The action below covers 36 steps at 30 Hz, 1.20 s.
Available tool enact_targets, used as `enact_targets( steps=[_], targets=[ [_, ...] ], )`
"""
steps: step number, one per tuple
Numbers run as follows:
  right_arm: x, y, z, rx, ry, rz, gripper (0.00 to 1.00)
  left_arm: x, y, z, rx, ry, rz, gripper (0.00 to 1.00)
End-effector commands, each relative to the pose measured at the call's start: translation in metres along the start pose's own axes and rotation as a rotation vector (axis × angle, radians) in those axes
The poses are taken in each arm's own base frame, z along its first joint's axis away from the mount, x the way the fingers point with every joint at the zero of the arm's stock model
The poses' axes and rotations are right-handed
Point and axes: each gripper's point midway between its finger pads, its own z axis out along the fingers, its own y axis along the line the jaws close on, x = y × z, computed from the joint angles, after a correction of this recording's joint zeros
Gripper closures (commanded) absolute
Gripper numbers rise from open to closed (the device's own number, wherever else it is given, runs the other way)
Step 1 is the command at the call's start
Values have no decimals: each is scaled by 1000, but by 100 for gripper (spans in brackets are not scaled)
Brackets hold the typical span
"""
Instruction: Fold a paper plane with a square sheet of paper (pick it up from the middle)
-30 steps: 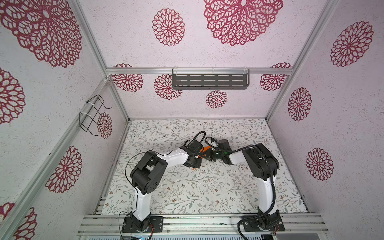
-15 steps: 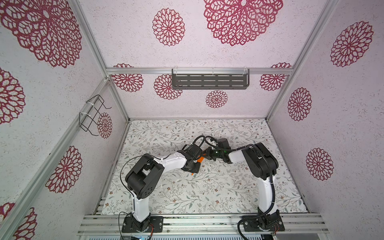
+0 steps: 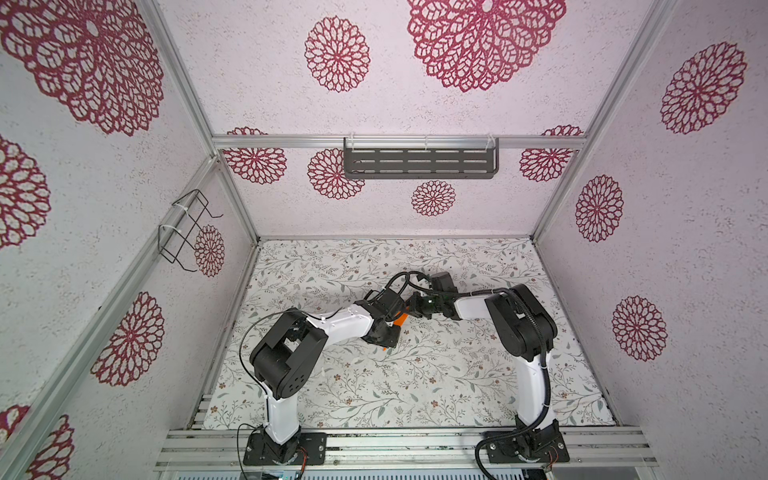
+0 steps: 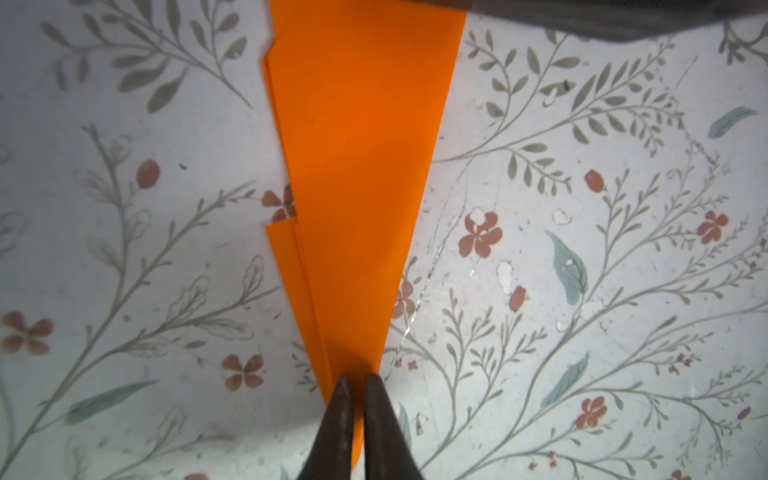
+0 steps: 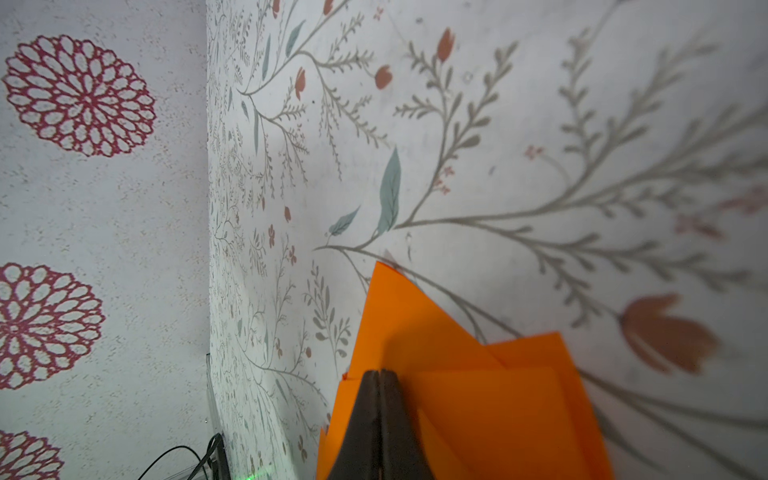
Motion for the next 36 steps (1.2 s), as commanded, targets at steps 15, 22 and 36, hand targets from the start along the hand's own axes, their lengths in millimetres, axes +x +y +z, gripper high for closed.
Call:
enact_targets(
  steps=[15, 22, 36],
  targets=[
    [45, -82, 9, 283, 77, 126, 94, 50, 7, -15, -70, 116, 27, 91],
    [1, -19, -6, 160, -13, 4, 91, -5, 12, -61, 11, -90, -44, 82],
    [-22, 33, -72, 329, -239, -57, 47, -63, 145, -166, -158, -546, -399, 12]
  ],
)
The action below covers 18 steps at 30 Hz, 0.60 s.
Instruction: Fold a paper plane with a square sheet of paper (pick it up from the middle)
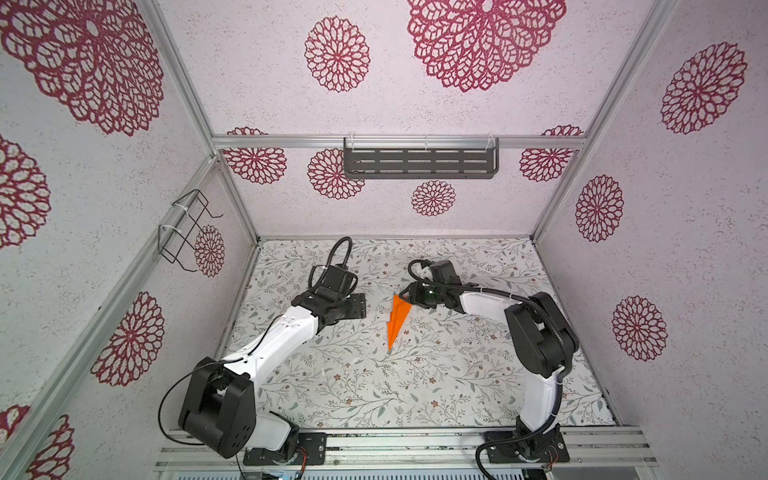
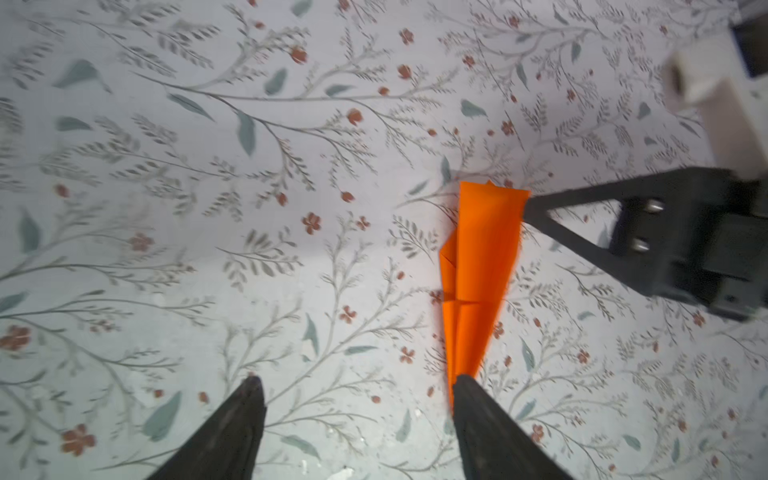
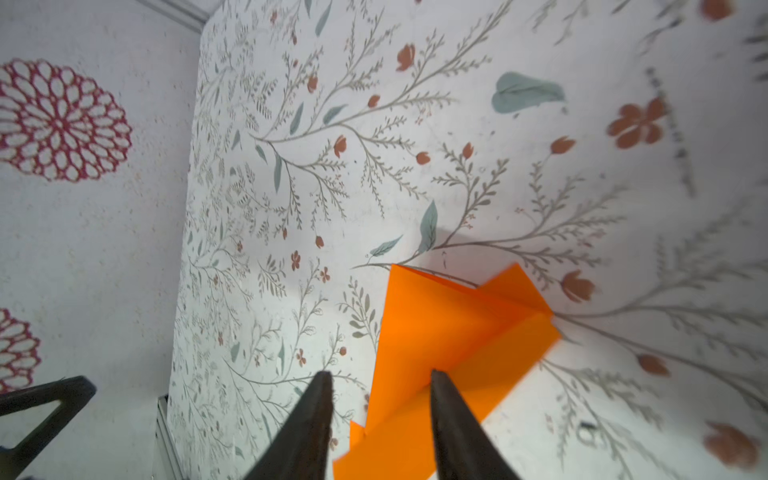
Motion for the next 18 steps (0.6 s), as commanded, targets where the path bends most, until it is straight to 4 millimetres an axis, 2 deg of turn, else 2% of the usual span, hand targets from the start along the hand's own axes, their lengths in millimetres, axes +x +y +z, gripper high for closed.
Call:
enact_targets(
  steps=[1, 3, 8, 12, 15, 18],
  targets=[
    [3, -18, -20, 205, -80, 22, 44, -29, 30, -15, -90, -146, -71, 4],
    [6, -15, -25, 265, -101, 14, 39, -38, 43, -24, -130, -203, -100, 0],
    [15, -7, -33, 391, -169, 21, 33, -40, 59, -31, -160, -223, -145, 2],
    [25, -7, -27, 411, -162, 55, 33, -39, 59, -29, -141, -211, -169, 2],
    [37, -10, -10, 392, -100, 88, 38, -38, 53, -26, -104, -190, -173, 2],
    [46, -13, 1, 377, -64, 117, 49, -36, 45, -22, -64, -158, -161, 2]
  ],
)
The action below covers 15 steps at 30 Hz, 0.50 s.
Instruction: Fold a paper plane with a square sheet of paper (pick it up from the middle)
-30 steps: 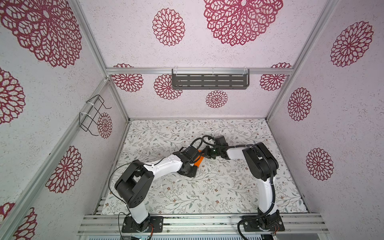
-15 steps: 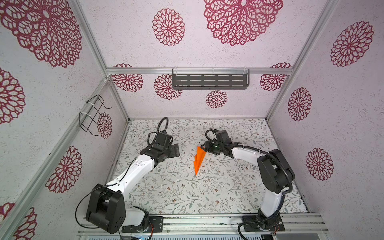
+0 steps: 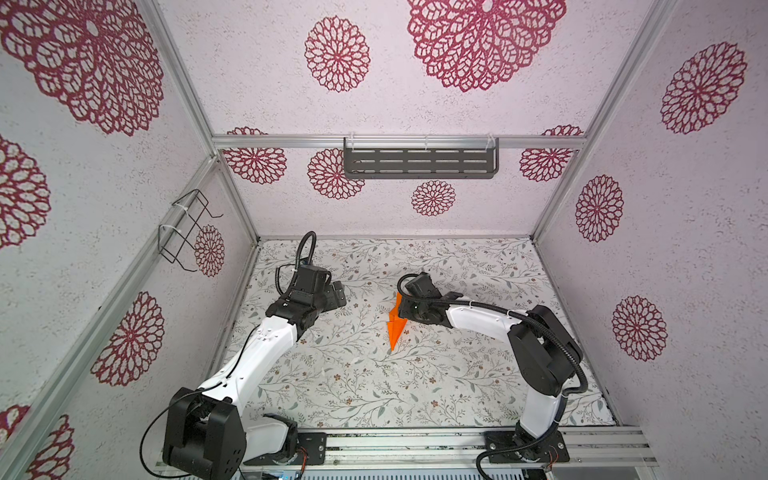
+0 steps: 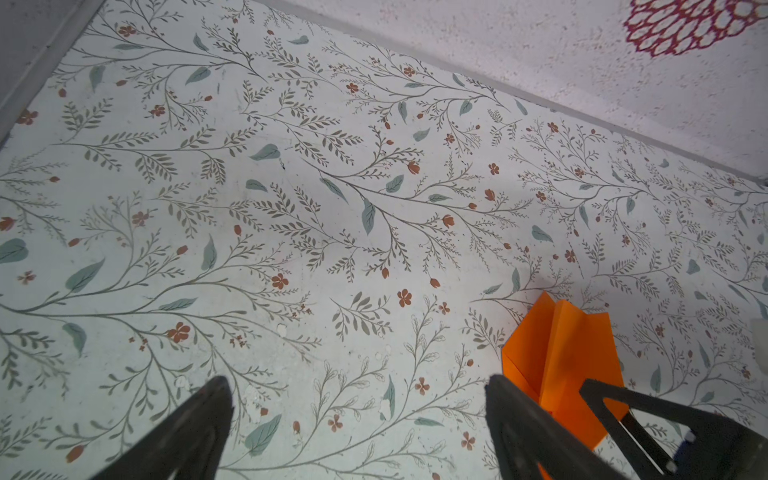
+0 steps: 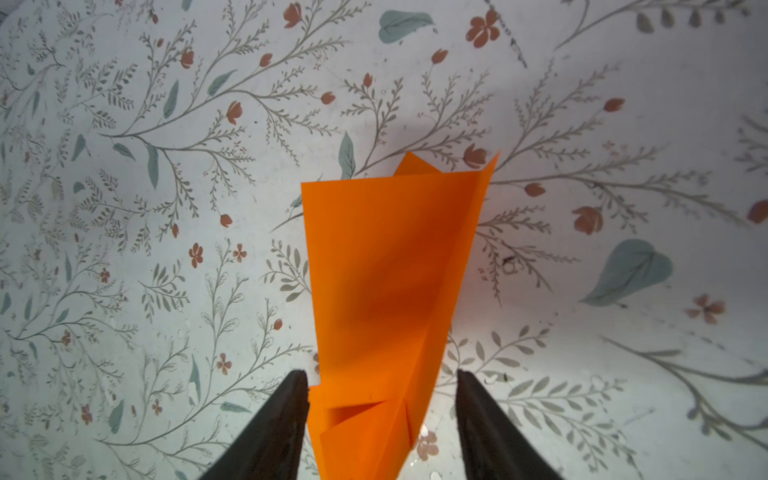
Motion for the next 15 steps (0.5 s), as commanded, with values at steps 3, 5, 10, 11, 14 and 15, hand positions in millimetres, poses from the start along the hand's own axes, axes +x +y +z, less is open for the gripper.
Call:
enact_targets(
  steps=[3, 5, 10, 11, 14, 15],
  targets=[
    [4, -1, 14, -16, 33, 64, 65, 5, -20, 7, 101, 63, -6, 1],
    [4, 0, 17, -41, 39, 72, 76, 11, -28, 13, 137, 102, -6, 0],
    [-2, 6, 16, -130, 20, 58, 89, 26, -43, 25, 207, 193, -23, 3],
    [-5, 11, 15, -163, 12, 50, 90, 28, -45, 27, 214, 206, -28, 4],
    [-10, 28, 11, -281, 13, 18, 92, 32, -49, 32, 228, 229, -44, 6],
    [-10, 33, 11, -322, 18, 16, 92, 33, -51, 33, 238, 236, -51, 7]
  ],
)
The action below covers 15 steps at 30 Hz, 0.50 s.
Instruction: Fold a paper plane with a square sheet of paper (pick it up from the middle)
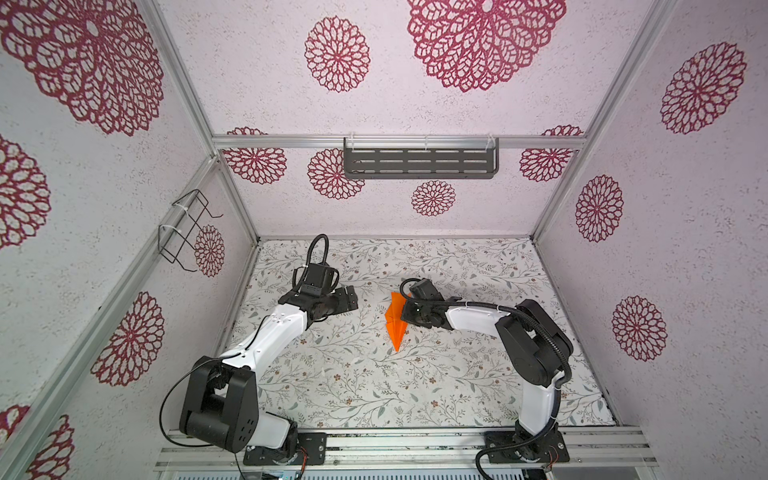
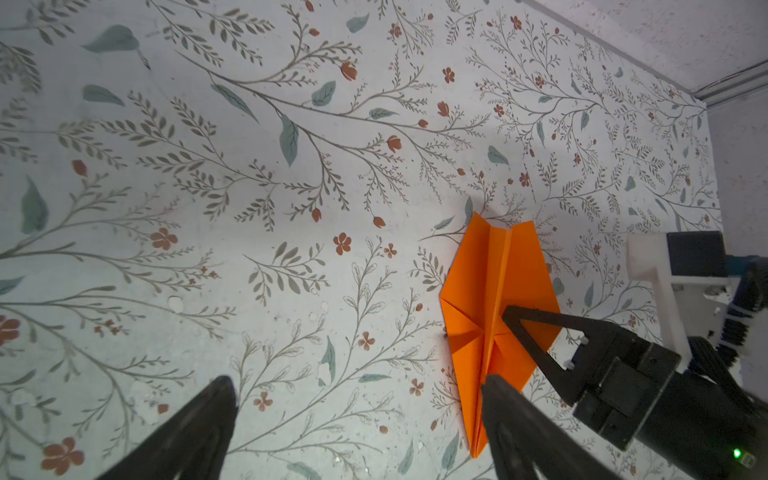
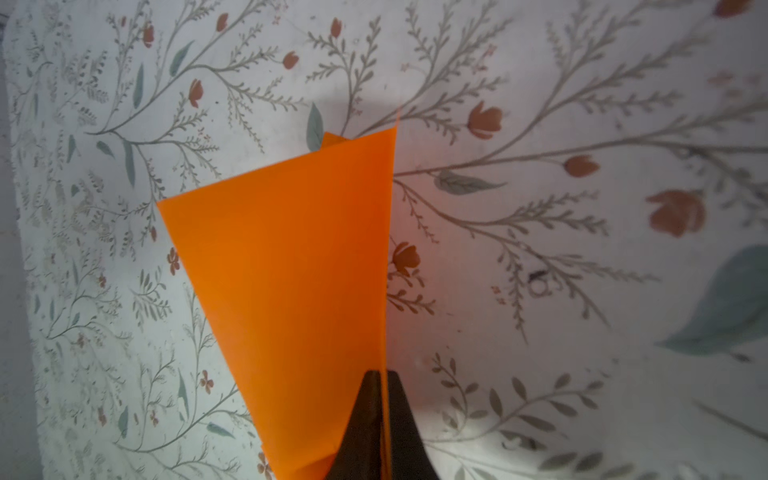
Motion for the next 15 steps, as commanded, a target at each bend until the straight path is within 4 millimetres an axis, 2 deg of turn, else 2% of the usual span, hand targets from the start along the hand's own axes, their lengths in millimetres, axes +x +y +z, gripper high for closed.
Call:
enact_targets(
  steps=[1, 5, 7, 15],
  targets=[
    [-17, 48, -14, -255, -26, -50, 92, -8, -18, 1, 92, 4, -40, 7],
    [-18, 78, -18, -455, -8, -47, 93, -2, -35, 7, 217, 23, -120, 10],
    [-17, 87, -18, -515, 2, -40, 93, 2, -48, 13, 302, 36, -166, 11],
    [-8, 80, -2, -553, 48, 24, 93, 30, -61, 49, 413, 143, -311, 23]
  ],
)
